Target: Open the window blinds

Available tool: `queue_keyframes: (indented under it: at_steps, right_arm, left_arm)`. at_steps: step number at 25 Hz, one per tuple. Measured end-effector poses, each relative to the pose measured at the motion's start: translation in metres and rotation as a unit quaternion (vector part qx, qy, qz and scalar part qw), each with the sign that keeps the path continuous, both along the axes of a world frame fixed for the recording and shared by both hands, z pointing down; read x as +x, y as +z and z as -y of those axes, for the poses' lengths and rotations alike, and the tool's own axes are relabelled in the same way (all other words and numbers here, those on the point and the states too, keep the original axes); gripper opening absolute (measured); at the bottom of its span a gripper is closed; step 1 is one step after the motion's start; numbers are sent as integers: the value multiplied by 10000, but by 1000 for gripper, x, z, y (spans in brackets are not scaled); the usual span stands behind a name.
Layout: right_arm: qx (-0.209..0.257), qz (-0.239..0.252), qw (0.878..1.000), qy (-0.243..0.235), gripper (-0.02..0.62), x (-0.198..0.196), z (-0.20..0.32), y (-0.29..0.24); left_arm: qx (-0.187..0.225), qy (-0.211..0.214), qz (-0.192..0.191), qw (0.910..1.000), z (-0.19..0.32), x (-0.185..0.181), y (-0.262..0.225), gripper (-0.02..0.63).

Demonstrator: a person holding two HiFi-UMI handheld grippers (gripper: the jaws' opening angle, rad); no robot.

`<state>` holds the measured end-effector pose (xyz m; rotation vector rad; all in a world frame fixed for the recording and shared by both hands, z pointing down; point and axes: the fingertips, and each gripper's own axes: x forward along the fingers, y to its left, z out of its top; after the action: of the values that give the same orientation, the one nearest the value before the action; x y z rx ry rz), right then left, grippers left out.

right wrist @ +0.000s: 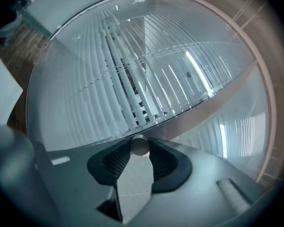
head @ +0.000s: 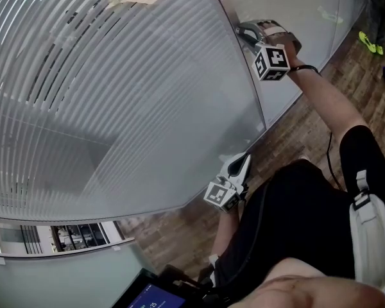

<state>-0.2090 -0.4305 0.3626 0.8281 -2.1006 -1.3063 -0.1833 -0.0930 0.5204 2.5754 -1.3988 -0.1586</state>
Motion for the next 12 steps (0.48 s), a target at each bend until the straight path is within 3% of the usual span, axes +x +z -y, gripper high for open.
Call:
queue_keyframes:
  at_steps: [6, 12]
  right_arm:
    - [-1167, 1048, 9876, 26, 126, 3, 2, -6]
    - [-1514, 1397, 9785, 47, 126, 3, 4, -5]
  left_arm:
    - [11, 21, -13, 10000, 0, 2, 1, 2]
    - [9, 48, -65, 10000, 1, 9, -8, 2]
